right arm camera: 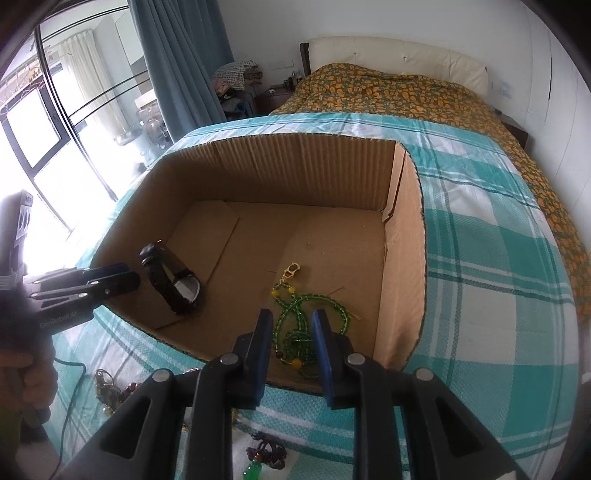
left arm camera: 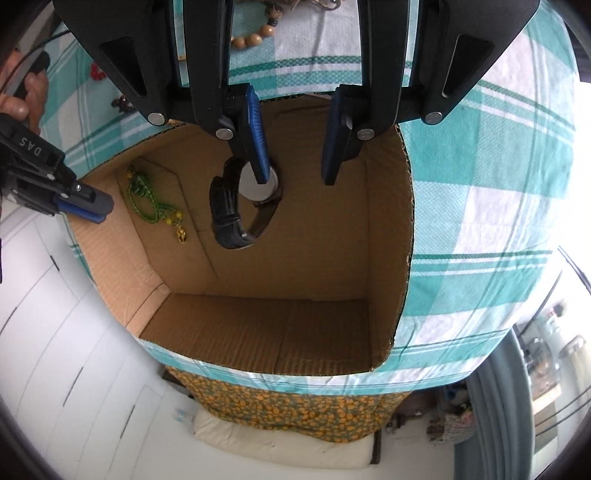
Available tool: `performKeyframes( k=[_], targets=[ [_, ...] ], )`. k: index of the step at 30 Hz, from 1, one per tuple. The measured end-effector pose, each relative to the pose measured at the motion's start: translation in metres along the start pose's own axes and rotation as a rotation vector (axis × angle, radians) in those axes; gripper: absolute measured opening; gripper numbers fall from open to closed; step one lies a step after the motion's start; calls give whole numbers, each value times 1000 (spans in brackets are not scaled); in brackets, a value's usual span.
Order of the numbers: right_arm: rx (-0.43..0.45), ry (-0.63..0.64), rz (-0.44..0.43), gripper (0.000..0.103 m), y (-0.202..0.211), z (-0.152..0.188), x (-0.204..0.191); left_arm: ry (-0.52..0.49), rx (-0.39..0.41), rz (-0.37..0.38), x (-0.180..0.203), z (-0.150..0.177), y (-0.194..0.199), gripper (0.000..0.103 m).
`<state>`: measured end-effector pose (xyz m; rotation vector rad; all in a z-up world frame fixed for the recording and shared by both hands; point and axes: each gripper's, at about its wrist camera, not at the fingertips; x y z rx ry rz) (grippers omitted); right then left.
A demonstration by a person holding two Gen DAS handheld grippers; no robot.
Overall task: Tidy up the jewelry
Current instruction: 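Carry the black watch and green bead strand into the cardboard box and release both, then withdraw both tools from the box back over the bed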
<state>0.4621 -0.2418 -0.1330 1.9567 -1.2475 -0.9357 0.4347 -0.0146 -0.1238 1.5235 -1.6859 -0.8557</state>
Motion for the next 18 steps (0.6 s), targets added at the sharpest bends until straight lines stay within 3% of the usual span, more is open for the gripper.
performKeyframes(
  k=[3, 5, 6, 7, 11, 18],
  targets=[
    [84, -9, 34, 26, 18, 4, -2, 12, 26, 10, -2, 8, 16, 36],
    [159, 2, 62, 47, 42, 9, -7, 20, 71, 8, -6, 16, 37, 61],
    [198, 4, 68, 62, 56, 13, -10, 19, 102, 2, -8, 22, 49, 67],
    [232, 8, 73, 65, 69, 17, -12, 16, 134, -6, -9, 27, 62, 74],
    [282, 29, 125, 65, 116, 50, -17, 1, 211, -46, -21, 61, 100, 91],
    [224, 33, 231, 67, 157, 153, -20, -12, 201, -125, -41, 151, 132, 94]
  ],
)
Point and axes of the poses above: each gripper's, at about its wrist camera, not at the fingertips, and y roughly against the way its jaws point, x to its right, z to its underside, and after that the axes turned 6 degrees about -z, right-handed
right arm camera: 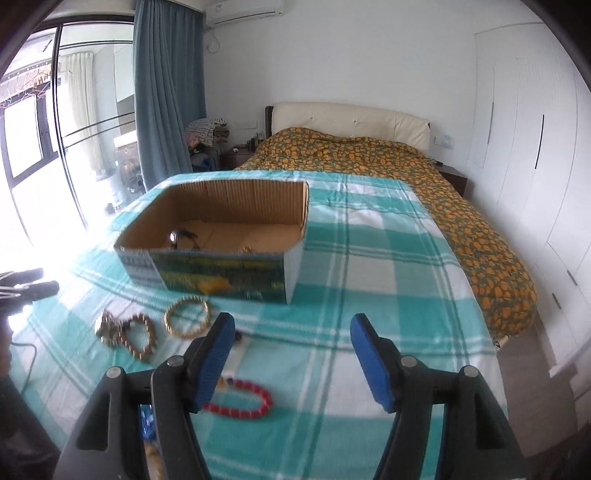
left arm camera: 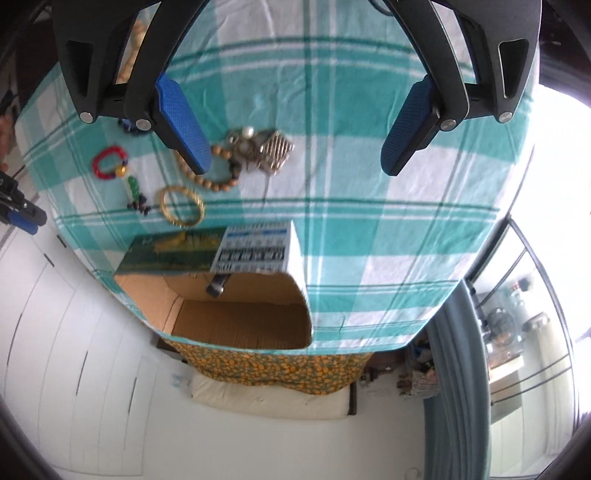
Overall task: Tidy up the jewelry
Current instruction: 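Withdraw both tools from the box back over the bed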
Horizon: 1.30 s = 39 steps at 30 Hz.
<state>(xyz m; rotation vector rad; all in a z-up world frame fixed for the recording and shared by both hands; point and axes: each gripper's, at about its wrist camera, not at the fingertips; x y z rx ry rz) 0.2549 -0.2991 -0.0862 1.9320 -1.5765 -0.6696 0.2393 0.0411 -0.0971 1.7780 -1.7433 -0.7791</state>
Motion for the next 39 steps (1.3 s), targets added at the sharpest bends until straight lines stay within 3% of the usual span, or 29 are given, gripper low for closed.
performKeyframes(
  k=[5, 11, 15, 20, 39],
  targets=[
    [-70, -38, 32, 67, 22, 76, -9, -27, -2, -82, 2, 59, 18, 97],
    [-94, -70, 73, 67, 23, 126, -21, -63, -75, -70, 15, 99, -6, 97],
    [-63, -58, 112, 67, 19, 133, -22, -64, -64, -95, 20, 106, -15, 98],
    [-59, -78, 106, 67, 7, 142, -20, 37, -56, -83, 11, 110, -19, 103],
    [17, -101, 123, 69, 6, 146, -21, 35, 32, -83, 12, 120, -14, 103]
  ],
)
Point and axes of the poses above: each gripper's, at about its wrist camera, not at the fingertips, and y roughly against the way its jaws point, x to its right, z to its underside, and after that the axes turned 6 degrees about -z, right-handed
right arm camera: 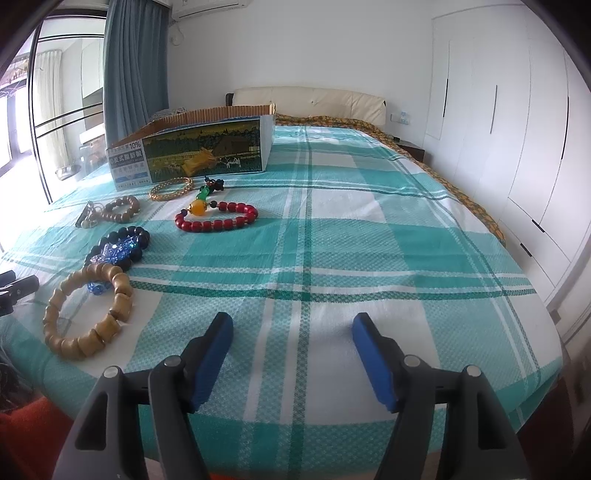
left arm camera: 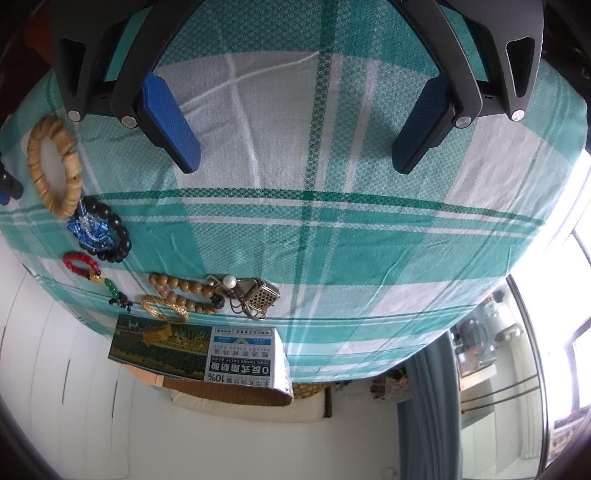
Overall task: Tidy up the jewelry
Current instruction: 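Withdraw both tools from the box back over the bed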
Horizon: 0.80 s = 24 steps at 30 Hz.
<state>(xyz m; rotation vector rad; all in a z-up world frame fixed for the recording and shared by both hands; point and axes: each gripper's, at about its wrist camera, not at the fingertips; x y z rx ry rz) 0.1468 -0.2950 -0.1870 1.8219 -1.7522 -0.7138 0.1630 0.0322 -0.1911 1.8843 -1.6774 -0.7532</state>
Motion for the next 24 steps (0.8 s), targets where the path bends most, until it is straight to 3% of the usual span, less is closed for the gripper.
performKeyframes(
  k=[24],
  targets=[
    [38, 2, 12, 71, 2, 4, -2, -6, 14, 9, 0, 1, 0, 103]
  ],
)
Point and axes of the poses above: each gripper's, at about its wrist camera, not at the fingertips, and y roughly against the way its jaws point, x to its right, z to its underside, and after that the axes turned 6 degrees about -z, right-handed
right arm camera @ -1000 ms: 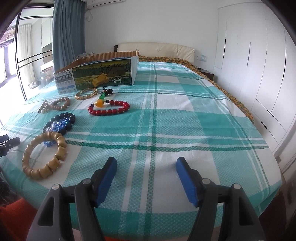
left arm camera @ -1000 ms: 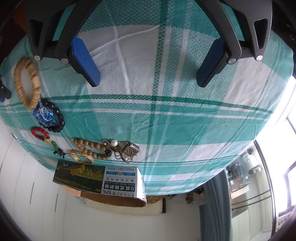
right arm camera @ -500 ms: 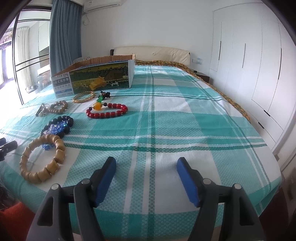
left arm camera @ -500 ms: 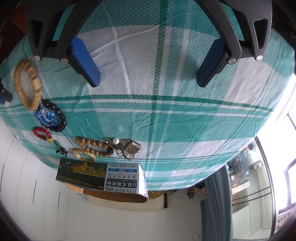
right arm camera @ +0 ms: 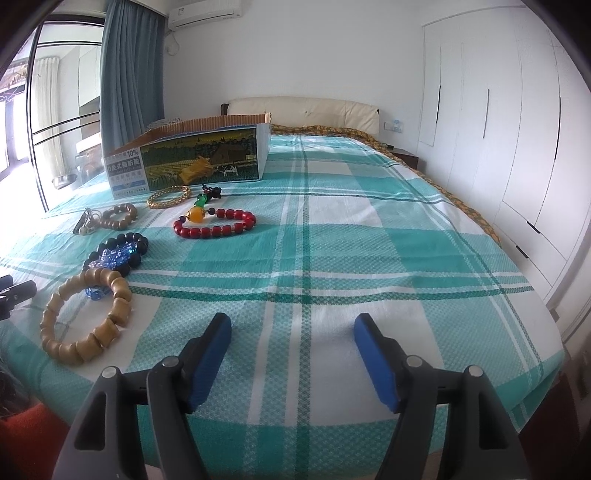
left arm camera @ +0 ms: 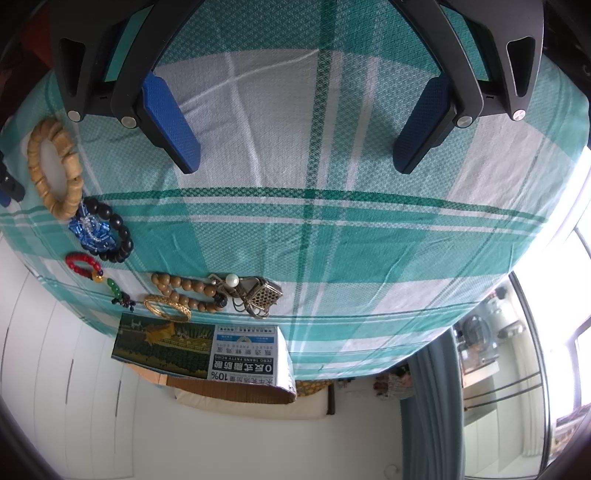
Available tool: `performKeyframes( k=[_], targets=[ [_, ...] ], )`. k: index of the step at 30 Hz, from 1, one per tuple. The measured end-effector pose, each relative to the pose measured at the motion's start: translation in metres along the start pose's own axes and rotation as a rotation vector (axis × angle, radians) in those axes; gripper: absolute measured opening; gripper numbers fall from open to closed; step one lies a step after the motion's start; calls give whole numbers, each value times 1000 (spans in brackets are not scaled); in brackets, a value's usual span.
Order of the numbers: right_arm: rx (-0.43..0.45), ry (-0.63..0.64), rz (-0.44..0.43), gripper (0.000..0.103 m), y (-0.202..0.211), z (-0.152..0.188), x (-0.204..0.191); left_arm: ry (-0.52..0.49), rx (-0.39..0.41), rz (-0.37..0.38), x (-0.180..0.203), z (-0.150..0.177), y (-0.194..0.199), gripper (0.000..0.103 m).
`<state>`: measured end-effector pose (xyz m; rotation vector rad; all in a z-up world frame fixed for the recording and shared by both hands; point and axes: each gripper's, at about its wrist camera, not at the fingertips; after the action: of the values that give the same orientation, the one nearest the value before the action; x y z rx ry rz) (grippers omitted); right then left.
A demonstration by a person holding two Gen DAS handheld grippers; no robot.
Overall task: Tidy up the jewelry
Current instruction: 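Withdraw both tools from the box back over the bed, then grasp the wooden bead bracelet with the right tool while the left tool grasps the lock charm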
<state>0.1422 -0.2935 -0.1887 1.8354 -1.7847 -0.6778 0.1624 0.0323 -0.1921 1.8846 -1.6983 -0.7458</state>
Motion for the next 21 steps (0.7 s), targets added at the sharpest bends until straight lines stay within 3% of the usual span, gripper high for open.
performKeyframes(
  k=[5, 11, 15, 18, 21],
  targets=[
    [-22, 18, -16, 71, 4, -5, -6, -1, 3, 1, 0, 0, 0, 103],
    [-11, 50, -228, 71, 20, -30, -41, -1, 6, 1, 0, 0, 0, 103],
    [-56, 101, -299, 70, 12, -34, -70, -2, 8, 1, 0, 0, 0, 103],
    [-104, 173, -293, 54, -2, -31, -88, -3, 7, 3, 0, 1, 0, 103],
    [-178, 228, -281, 25, -15, -23, -98, -6, 5, 5, 0, 0, 0, 102]
  ],
)
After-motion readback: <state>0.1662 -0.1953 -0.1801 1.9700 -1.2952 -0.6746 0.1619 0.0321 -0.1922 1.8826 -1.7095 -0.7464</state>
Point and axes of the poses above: each gripper's, at about its wrist camera, not at the fingertips, and y roughly against the way its jaws point, x to its right, z to its underside, and after that the axes turned 6 degrees about -z, right-handed
